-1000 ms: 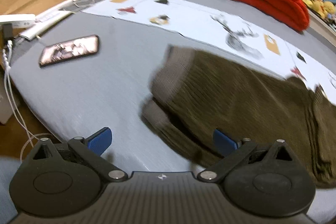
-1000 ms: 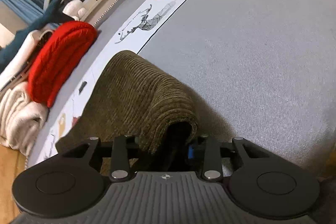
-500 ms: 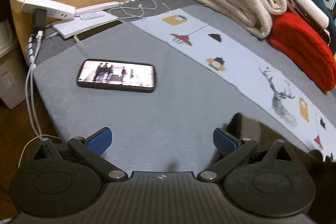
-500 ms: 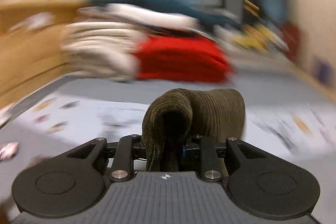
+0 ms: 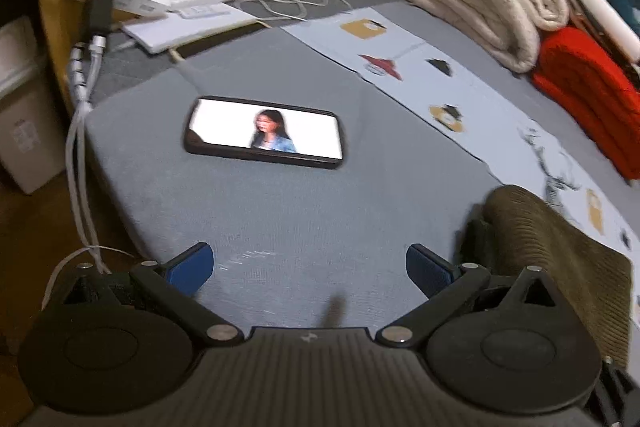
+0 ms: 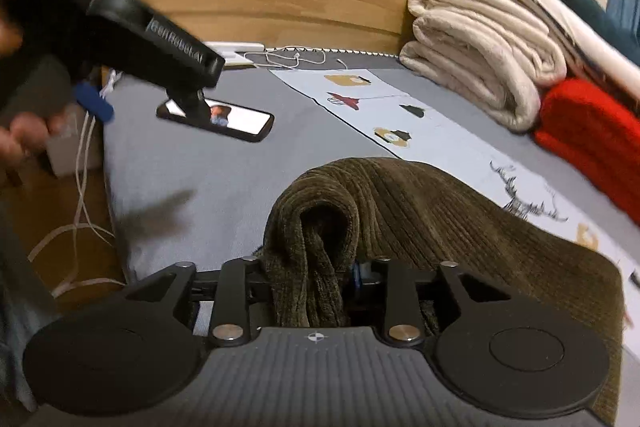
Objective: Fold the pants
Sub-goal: 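Lift the hem end with the right gripper and fold it over toward the waistband, then open the right gripper to release the folded pants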
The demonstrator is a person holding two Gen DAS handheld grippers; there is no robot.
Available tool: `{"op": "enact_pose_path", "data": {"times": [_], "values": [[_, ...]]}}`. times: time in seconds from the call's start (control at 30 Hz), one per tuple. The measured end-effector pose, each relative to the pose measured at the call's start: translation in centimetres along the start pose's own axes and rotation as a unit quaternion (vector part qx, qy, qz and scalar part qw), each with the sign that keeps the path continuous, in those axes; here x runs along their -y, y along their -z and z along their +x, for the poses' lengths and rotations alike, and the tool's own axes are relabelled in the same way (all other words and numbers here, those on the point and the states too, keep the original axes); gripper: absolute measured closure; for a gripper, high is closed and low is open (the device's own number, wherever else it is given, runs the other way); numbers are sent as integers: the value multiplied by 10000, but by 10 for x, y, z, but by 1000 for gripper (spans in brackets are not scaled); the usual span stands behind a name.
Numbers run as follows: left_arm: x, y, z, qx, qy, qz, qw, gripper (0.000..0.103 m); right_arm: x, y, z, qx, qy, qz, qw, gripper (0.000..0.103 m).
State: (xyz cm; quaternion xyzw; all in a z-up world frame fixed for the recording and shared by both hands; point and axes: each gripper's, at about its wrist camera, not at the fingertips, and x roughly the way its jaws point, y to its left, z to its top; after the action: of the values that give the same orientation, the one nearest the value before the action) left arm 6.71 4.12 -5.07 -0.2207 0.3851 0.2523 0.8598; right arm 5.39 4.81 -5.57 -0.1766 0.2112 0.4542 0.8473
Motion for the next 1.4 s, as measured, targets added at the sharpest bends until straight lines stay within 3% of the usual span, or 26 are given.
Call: {"op": "enact_pose_path", "data": {"times": [0.03,0.07,0.1,0.13,0.23,0.3,0.37,0.47,0.57,0.67,0.77,0.83,0.9,1.0,1.23,1.4], "values": [[1,0,0,-13,38,9,10000,0,-4,2,2,14,-252,96,9996,43],[1,1,0,12,25,20,10000,0,-7,2,-3,23,-498,204,9985,28],[1,1,-1,65,7,36,10000,0,-11,4,-9,78,-636,264,9976,20],[1,2,-3,129,9,42,9999,0,-17,6,-14,140,-775,282,9965,20],[4,2,-8,234,240,0,9994,0,-3,11,-35,182,-1038,495,9932,23],[13,2,-12,261,451,124,9986,0,17,10,-53,269,-1010,869,9907,39],[31,4,-18,344,600,399,9968,0,38,7,-77,674,-371,1179,9900,48],[59,13,-32,572,720,771,9928,0,65,4,-93,867,745,1331,9845,47],[91,28,-40,577,943,1333,9849,0,77,15,-83,440,1041,1557,9813,49],[113,48,-32,526,769,1798,9793,0,70,40,-64,82,1231,1683,9780,50],[118,63,-16,341,421,2269,9724,0,55,61,-48,-167,1135,1812,9767,53],[113,72,-6,311,214,2503,9674,0,37,70,-52,2,1278,1511,9802,58],[102,77,1,219,293,2470,9683,0,25,73,-52,97,1323,1172,9842,60],[89,81,2,114,456,2355,9707,0,26,78,-57,191,1229,1195,9850,60],[74,81,0,-47,685,2733,9595,0,37,76,-72,40,887,1070,9903,60],[63,77,1,-152,677,2642,9620,0,50,62,-79,-185,668,932,9932,55]]}}
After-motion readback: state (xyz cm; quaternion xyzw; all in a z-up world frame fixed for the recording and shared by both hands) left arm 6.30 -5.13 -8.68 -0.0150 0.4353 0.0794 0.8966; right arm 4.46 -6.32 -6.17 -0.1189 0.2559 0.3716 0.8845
